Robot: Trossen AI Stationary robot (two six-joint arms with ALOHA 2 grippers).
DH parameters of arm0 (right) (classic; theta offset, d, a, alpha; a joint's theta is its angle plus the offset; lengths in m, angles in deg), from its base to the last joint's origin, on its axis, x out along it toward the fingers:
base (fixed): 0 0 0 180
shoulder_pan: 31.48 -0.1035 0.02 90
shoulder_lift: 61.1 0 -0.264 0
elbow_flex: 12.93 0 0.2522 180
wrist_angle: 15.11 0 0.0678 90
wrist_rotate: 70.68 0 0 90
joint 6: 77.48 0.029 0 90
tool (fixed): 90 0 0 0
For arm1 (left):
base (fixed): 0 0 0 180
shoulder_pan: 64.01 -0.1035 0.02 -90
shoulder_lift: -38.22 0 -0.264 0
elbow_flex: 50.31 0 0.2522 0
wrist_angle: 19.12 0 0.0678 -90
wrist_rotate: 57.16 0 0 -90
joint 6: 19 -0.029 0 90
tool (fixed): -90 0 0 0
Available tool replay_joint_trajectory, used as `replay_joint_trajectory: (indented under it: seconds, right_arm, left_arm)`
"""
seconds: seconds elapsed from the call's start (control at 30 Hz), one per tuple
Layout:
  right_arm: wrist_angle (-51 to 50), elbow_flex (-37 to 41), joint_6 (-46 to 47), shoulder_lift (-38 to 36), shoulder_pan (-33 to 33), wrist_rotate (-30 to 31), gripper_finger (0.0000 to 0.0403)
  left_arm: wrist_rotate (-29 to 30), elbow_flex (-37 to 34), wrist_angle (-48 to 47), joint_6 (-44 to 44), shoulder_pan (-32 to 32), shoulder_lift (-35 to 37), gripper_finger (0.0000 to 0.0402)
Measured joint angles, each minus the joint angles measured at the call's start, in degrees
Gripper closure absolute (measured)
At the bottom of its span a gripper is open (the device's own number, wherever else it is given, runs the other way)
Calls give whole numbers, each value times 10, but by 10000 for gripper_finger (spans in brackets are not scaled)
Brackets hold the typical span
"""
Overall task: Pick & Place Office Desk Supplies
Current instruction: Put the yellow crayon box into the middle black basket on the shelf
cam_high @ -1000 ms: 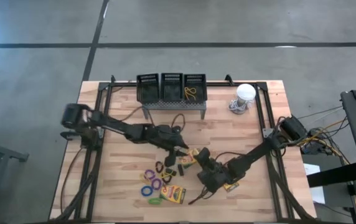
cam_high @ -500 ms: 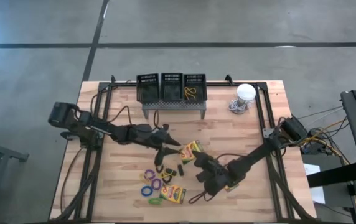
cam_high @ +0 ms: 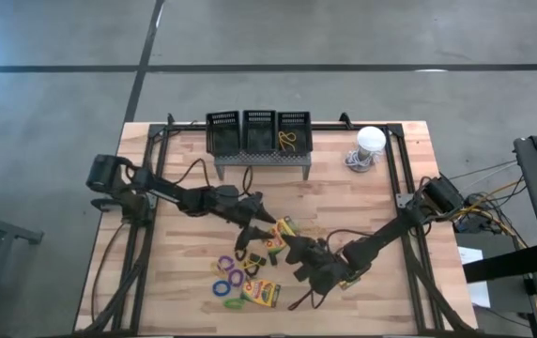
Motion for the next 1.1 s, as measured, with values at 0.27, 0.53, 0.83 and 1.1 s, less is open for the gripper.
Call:
replay_joint_trajectory:
  seconds: [0.27,0.53,0.83,1.1]
  right_arm:
    - [3,0,-31,0,-1,-17,365]
    - [36,1,-73,0,1,-25,365]
    - [40,-5,-61,0,12,-35,357]
    - [40,-5,-33,0,2,-43,255]
  left_arm:
    - [-89,18,-1,-29,1,-6,146]
    - [-83,21,-11,-34,2,-6,221]
    - [-81,21,-9,-57,6,-5,317]
    - [-83,21,-5,-54,7,-5,363]
